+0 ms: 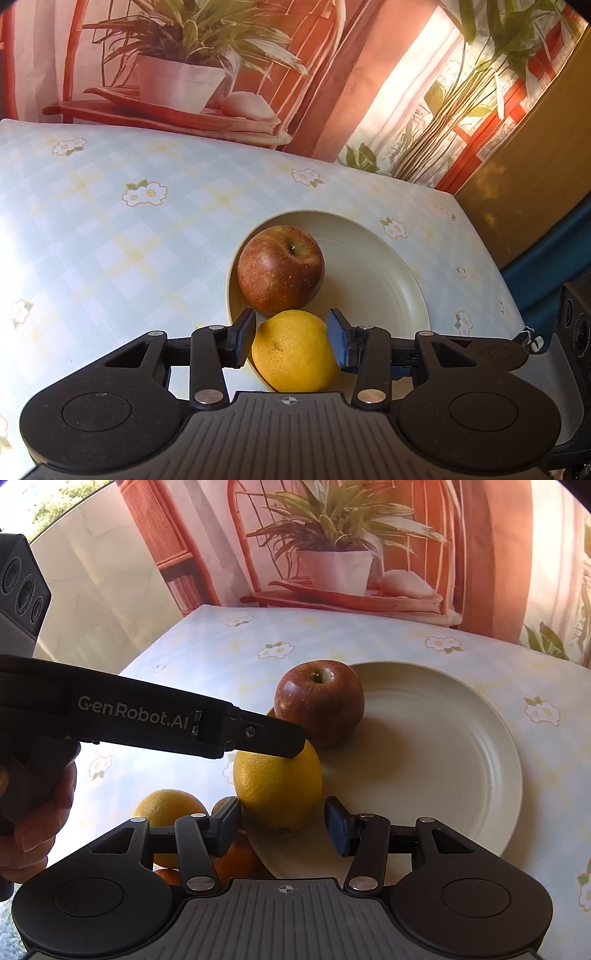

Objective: Organize fruits
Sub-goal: 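Carry the grapefruit onto the plate beside the apple and release, then withdraw the left tool from the plate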

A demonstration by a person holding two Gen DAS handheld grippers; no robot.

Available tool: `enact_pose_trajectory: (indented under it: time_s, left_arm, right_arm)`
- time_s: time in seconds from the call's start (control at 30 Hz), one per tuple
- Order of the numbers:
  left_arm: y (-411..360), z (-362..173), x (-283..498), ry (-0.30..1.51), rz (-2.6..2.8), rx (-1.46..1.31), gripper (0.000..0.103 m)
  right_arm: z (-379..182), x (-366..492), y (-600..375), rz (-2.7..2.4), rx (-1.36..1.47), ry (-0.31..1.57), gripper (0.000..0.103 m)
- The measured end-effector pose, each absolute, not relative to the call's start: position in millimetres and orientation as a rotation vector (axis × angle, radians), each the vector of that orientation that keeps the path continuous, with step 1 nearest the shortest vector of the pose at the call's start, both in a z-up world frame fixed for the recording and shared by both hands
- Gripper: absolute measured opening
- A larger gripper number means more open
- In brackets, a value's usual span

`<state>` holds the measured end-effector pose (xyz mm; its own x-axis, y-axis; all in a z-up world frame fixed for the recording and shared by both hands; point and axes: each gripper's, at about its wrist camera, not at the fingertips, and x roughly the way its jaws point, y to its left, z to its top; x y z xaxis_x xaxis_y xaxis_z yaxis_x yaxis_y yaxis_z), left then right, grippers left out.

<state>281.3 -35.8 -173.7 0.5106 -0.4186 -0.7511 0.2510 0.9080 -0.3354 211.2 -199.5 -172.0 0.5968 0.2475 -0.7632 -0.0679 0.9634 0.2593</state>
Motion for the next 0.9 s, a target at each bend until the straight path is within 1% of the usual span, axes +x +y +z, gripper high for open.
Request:
enact_pose_trajectory:
  time_s: [0.23, 0.5, 0.7, 0.9]
  left_arm:
    - [-38.9, -167.9, 275.5, 0.923, -0.378, -0.137, 0.045]
    - [-33.2, -152.0, 252.3, 0.837, -0.354, -0.079, 0.045]
    - [-31.9, -139.3, 221.3, 0.76, -0.359, -0.045, 0.045]
    - [-32.4, -135.6, 190.7, 0.696, -0.342, -0.024, 0.045]
  right_arm:
    - [-159.9, 185.2, -210.6, 0.133, 0.191, 0.838, 0.046]
    - [-154.4, 119.4, -237.9, 0.008, 0.13, 0.627, 0.046]
    - [-162.0, 71.6, -252.6, -0.084, 0.167, 0.513, 0.046]
    - [-180.5, 37.0, -260.8, -0.148, 0.237, 0.471, 0.046]
